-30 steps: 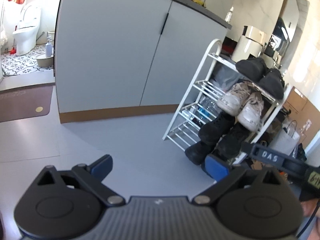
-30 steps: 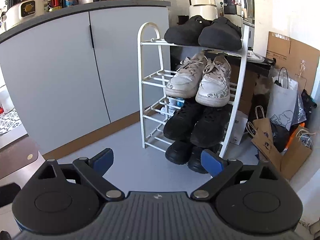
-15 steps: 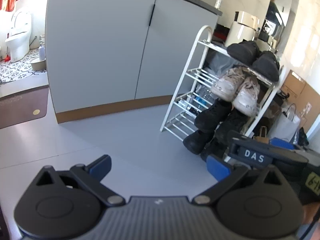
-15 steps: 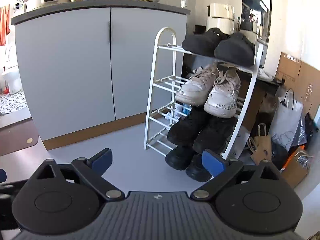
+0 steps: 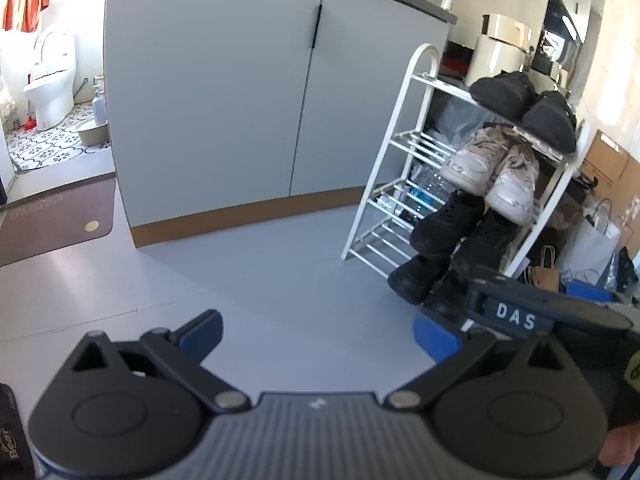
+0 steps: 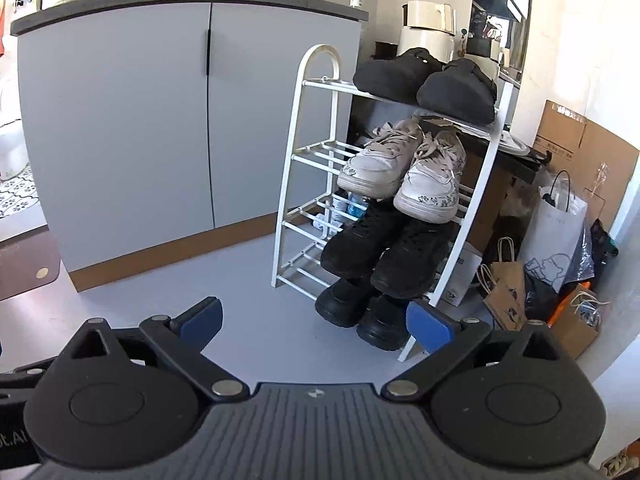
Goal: Organize scattered shoes
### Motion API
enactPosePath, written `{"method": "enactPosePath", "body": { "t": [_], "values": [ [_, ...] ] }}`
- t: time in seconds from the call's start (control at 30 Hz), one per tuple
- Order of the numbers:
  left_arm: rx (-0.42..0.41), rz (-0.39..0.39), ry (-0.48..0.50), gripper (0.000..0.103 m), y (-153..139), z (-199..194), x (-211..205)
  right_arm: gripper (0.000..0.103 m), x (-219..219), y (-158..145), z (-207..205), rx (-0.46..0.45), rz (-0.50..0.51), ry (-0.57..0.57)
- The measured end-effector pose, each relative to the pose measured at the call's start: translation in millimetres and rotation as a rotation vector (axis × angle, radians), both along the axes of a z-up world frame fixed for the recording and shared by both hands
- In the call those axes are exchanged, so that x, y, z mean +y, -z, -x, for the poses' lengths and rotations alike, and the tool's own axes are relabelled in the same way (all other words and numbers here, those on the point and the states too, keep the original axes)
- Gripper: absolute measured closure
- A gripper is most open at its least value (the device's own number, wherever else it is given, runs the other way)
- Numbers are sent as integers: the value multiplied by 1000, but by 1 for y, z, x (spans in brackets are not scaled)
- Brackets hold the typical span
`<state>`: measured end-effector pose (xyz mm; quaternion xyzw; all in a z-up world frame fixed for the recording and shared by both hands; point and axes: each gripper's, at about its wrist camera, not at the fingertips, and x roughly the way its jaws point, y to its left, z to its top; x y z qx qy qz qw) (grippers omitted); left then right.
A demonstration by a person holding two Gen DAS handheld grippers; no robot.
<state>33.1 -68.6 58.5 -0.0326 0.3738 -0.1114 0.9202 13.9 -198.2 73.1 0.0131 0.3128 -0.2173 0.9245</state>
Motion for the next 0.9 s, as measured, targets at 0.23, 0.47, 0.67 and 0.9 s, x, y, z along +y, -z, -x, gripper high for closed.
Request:
{"method": "enactPosePath", "body": {
  "t": [0.23,0.47,0.67,0.9],
  "values": [
    [6,-16,1,0,0,0,1,2,-3,3,-1,13,-25,-11],
    [0,-39,-2,0,0,1,1,2,0,7,-3,29,-27,-17],
    [2,-44,-1,0,-1,1,3,2,0,7,-2,31,-33,-23],
    [-19,-65,-9,0,-3,2,6,2,4,7,-3,17,-23,-28]
  ]
}}
